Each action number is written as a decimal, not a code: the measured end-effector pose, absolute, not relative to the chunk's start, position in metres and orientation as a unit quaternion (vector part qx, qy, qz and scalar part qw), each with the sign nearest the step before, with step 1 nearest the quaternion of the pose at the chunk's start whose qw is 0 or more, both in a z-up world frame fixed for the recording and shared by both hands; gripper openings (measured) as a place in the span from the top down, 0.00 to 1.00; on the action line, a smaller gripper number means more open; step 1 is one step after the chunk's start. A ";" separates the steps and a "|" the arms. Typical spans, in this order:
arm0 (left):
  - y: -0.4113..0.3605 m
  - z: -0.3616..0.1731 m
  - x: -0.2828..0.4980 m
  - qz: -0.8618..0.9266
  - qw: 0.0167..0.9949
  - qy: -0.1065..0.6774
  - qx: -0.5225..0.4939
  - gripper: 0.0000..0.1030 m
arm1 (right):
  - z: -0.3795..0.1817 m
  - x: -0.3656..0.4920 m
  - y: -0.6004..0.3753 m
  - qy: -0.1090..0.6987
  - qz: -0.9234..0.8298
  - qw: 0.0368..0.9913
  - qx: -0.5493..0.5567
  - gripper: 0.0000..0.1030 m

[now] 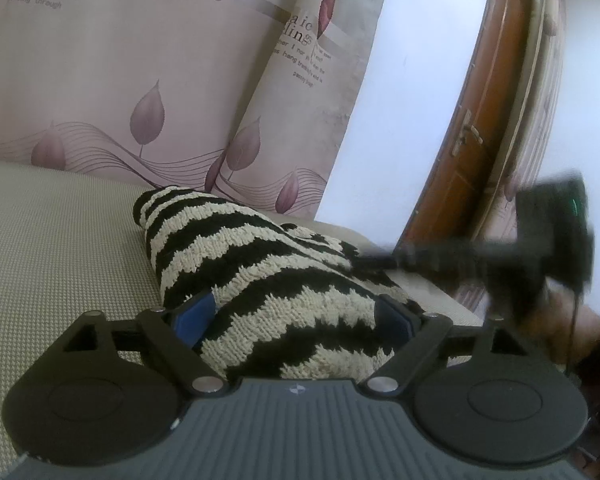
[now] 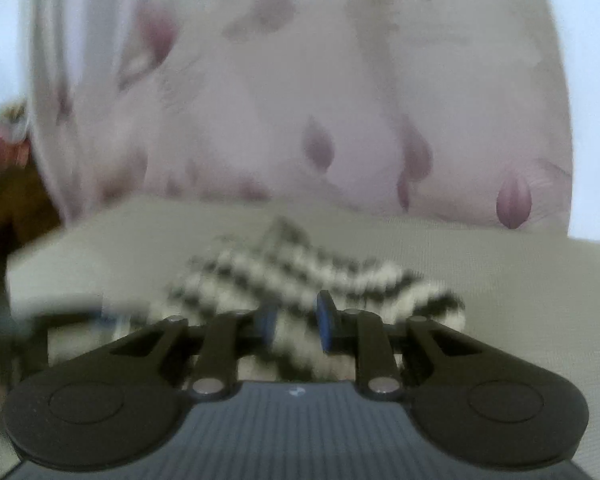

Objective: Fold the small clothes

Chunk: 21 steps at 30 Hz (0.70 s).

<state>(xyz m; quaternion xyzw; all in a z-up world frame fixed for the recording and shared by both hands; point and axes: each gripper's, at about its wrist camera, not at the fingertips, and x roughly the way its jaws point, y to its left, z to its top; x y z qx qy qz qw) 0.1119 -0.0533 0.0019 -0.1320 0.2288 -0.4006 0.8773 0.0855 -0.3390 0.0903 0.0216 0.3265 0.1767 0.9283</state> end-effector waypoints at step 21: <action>-0.059 0.002 0.106 -0.399 0.882 0.227 -0.105 0.04 | 0.072 0.010 -0.413 0.315 0.131 0.915 0.214 0.68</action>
